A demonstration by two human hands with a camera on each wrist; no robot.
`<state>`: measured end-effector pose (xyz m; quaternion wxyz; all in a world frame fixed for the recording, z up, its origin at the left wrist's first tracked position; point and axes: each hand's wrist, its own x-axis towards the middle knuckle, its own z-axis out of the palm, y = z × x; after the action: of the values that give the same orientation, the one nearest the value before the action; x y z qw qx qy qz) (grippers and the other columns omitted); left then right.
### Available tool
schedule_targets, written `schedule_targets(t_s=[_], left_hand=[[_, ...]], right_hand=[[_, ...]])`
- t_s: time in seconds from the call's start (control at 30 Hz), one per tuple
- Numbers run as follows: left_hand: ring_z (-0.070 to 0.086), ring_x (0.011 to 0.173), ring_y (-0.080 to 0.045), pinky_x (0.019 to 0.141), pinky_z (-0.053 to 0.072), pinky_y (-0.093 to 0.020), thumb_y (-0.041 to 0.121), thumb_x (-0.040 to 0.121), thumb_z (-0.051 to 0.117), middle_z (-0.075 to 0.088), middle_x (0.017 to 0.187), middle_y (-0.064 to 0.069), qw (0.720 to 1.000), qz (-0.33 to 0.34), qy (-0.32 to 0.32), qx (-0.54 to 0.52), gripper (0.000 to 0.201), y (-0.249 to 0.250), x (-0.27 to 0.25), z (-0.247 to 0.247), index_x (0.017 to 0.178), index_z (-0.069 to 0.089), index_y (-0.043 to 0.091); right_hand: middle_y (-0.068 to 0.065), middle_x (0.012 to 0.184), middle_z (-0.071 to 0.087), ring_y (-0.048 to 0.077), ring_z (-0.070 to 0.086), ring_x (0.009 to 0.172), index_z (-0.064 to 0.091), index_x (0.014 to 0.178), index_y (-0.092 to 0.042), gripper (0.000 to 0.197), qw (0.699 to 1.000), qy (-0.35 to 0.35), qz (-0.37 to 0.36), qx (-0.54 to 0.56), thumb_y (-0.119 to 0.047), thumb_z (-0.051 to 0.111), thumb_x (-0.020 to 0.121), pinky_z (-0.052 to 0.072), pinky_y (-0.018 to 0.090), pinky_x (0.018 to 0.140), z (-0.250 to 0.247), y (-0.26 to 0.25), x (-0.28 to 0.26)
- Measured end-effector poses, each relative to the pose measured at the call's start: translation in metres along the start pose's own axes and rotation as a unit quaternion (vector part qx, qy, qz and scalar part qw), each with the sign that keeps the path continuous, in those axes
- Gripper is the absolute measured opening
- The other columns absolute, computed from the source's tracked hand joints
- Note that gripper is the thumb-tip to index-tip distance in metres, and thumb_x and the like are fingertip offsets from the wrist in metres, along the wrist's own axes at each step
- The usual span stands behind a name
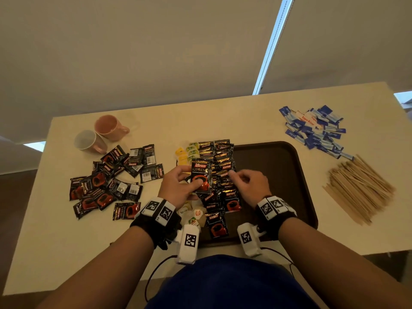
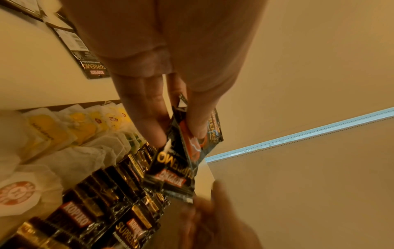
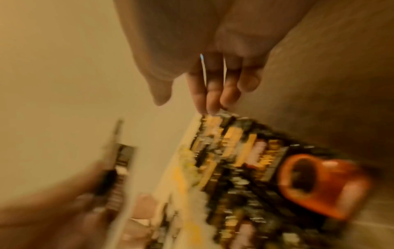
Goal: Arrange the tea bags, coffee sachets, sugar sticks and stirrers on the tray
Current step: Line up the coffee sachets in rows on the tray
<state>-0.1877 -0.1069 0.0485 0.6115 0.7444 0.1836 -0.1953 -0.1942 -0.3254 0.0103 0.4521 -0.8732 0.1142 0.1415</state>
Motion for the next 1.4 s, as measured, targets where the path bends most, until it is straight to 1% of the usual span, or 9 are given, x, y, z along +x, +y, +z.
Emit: schedule_targets(t_s=[0.1,0.27,0.4,0.67,0.83,1.07,1.17,1.27,1.4], left_hand=[[0.073,0.087,-0.012,0.054,0.060,-0.032,0.005,0.080,0.080,0.064,0.125,-0.010,1.000,0.011,-0.028,0.000,0.040,0.000,-0.001,0.008,0.116,0.063,0.014],[0.065,0.113,-0.032,0.068,0.062,-0.036,0.001,0.085,0.074,0.056,0.135,-0.020,0.995,-0.010,-0.091,-0.050,0.042,-0.002,-0.002,0.015,0.120,0.067,0.021],[0.071,0.100,-0.026,0.072,0.063,-0.040,-0.009,0.087,0.068,0.059,0.131,-0.016,0.997,-0.023,-0.063,-0.034,0.042,-0.004,-0.001,0.012,0.119,0.068,0.019],[0.067,0.076,-0.010,0.078,0.057,-0.032,0.003,0.076,0.083,0.074,0.083,0.002,0.998,0.045,0.047,0.010,0.020,-0.002,0.000,0.006,0.080,0.076,0.021],[0.075,0.083,-0.018,0.069,0.060,-0.030,0.003,0.076,0.083,0.077,0.092,-0.003,0.996,0.068,0.049,-0.010,0.018,-0.003,-0.004,0.003,0.085,0.081,0.018],[0.070,0.105,-0.033,0.094,0.054,-0.044,-0.015,0.086,0.057,0.075,0.100,-0.018,0.993,0.079,0.020,-0.085,0.026,-0.009,-0.010,-0.001,0.086,0.077,0.001],[0.073,0.094,-0.032,0.089,0.057,-0.045,0.002,0.090,0.067,0.077,0.093,-0.015,0.994,0.078,0.035,-0.063,0.016,-0.011,-0.012,-0.002,0.084,0.080,0.009],[0.076,0.081,-0.022,0.078,0.061,-0.032,-0.007,0.086,0.070,0.076,0.097,-0.010,0.994,0.091,0.044,-0.031,0.023,-0.011,-0.015,-0.003,0.092,0.075,0.015],[0.070,0.105,-0.018,0.090,0.058,-0.032,-0.008,0.083,0.072,0.068,0.116,0.001,0.995,0.078,0.048,-0.025,0.044,-0.016,-0.014,-0.006,0.108,0.069,0.028]], right_hand=[[0.003,0.081,0.073,0.011,0.068,0.072,0.075,0.090,-0.015,0.028,0.990,-0.079,-0.022,0.117,-0.042,0.069,0.088,0.054,0.027,0.068,0.003,-0.031,0.000],[0.008,0.087,0.076,0.022,0.073,0.079,0.074,0.095,-0.008,0.013,0.976,-0.050,0.023,0.210,-0.018,0.075,0.086,0.058,0.038,0.071,0.000,-0.040,-0.003],[0.011,0.089,0.075,0.019,0.067,0.063,0.071,0.093,-0.010,0.012,0.966,-0.022,0.084,0.244,-0.021,0.072,0.088,0.055,0.033,0.055,-0.016,-0.024,-0.005],[0.002,0.096,0.072,0.015,0.069,0.080,0.067,0.108,-0.018,0.013,0.980,-0.086,0.133,0.121,-0.020,0.062,0.096,0.058,0.033,0.076,-0.024,0.037,-0.017],[-0.002,0.080,0.067,0.011,0.064,0.062,0.064,0.093,-0.017,0.009,0.979,-0.150,0.134,-0.022,-0.014,0.058,0.098,0.051,0.020,0.058,0.001,0.058,-0.025],[-0.002,0.074,0.063,0.016,0.067,0.070,0.056,0.073,-0.026,0.025,0.984,-0.127,0.100,-0.073,-0.014,0.072,0.087,0.054,0.026,0.065,0.016,0.062,-0.021],[-0.001,0.074,0.062,0.015,0.062,0.072,0.056,0.073,-0.027,0.026,0.988,-0.101,0.092,-0.076,-0.015,0.075,0.085,0.054,0.030,0.073,0.017,0.060,-0.020],[0.002,0.077,0.065,0.015,0.062,0.072,0.057,0.074,-0.027,0.024,0.989,-0.079,0.097,-0.074,-0.016,0.076,0.084,0.054,0.029,0.072,0.018,0.060,-0.019],[-0.001,0.074,0.065,0.012,0.061,0.068,0.061,0.078,-0.024,0.019,0.990,-0.058,0.106,-0.074,-0.020,0.079,0.082,0.053,0.024,0.066,0.018,0.061,-0.017]])
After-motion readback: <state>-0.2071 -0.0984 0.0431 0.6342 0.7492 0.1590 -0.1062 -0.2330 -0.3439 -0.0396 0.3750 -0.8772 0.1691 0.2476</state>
